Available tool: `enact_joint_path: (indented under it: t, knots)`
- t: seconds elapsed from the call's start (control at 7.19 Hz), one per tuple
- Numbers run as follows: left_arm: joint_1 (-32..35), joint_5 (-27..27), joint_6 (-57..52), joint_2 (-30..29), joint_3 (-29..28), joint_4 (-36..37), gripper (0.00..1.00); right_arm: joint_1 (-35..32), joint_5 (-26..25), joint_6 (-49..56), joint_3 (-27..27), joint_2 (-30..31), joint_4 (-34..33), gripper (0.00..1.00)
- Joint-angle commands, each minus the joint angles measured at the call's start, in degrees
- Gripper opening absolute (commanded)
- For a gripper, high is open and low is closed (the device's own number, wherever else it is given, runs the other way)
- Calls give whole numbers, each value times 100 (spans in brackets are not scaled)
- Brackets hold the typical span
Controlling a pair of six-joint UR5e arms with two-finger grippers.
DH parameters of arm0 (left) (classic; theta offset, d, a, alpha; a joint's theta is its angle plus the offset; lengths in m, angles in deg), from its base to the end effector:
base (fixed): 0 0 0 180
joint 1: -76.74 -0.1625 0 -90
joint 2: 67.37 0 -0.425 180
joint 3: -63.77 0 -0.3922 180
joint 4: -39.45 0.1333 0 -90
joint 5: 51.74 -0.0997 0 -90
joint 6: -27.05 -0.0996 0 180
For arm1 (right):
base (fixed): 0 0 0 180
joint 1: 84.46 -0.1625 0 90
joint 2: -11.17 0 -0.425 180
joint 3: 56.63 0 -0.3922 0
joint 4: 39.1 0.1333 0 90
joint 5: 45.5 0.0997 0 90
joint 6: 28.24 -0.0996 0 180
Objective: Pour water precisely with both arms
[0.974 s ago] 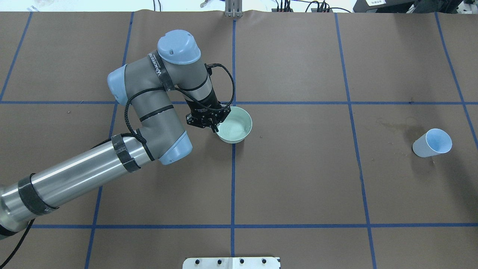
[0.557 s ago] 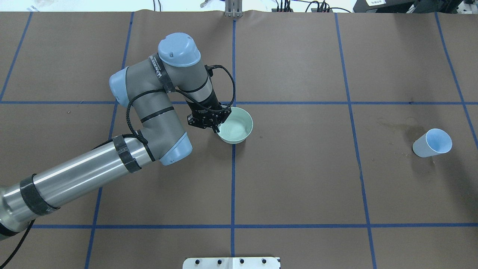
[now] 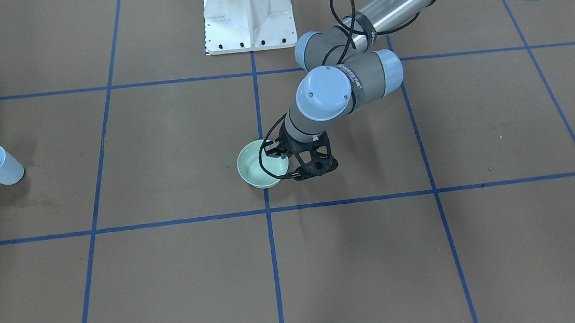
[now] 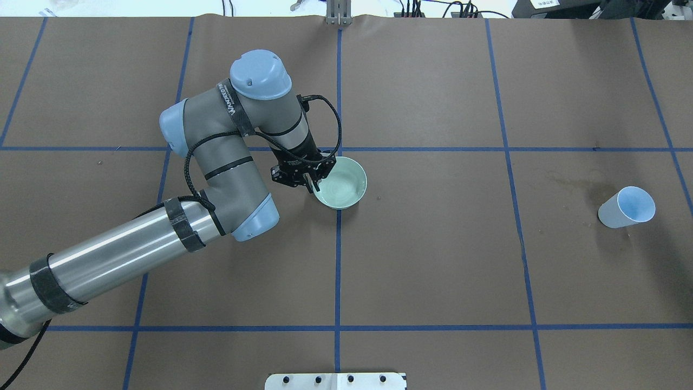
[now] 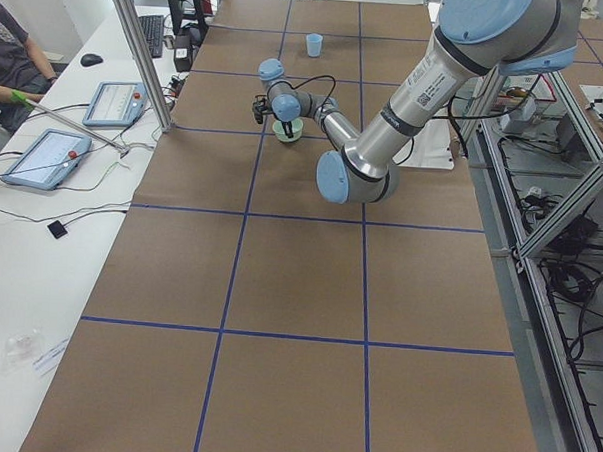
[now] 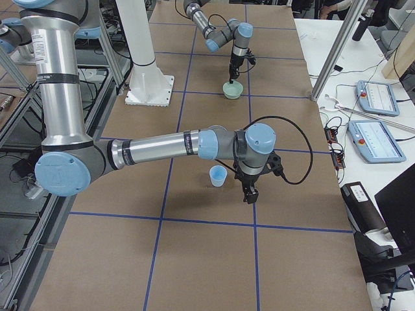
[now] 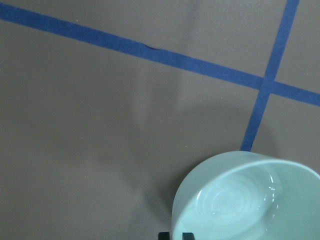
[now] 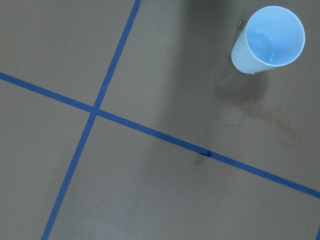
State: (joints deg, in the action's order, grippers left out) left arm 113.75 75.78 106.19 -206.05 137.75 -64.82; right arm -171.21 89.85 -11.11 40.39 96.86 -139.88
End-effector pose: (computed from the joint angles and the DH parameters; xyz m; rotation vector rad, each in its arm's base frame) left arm 0.5753 -0.5246 0.2126 -0.2436 0.9693 -0.1498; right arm 0.0330 -0.5196 0.5783 0.1052 -0.7887 -0.3406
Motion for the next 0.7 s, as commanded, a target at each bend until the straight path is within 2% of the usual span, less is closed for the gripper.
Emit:
enact_joint_path:
  t: [0.0, 0.14, 0.28, 0.42, 0.56]
  knots:
    - [16, -17, -3, -1, 72, -137, 47, 0, 26, 18, 1, -9, 6, 100]
    - [112, -8, 40, -1, 290, -103, 48, 9, 35, 18, 36, -9, 6, 100]
    - [313, 18, 84, 77, 702, -59, 57, 35, 296, 1, 115, 0, 6, 100]
    - [437, 36, 294, 426, 1097, -50, 77, 192, 516, -17, 220, 35, 6, 100]
    - [525, 36, 391, 726, 1371, -58, 74, 863, 527, -34, 456, 96, 67, 100]
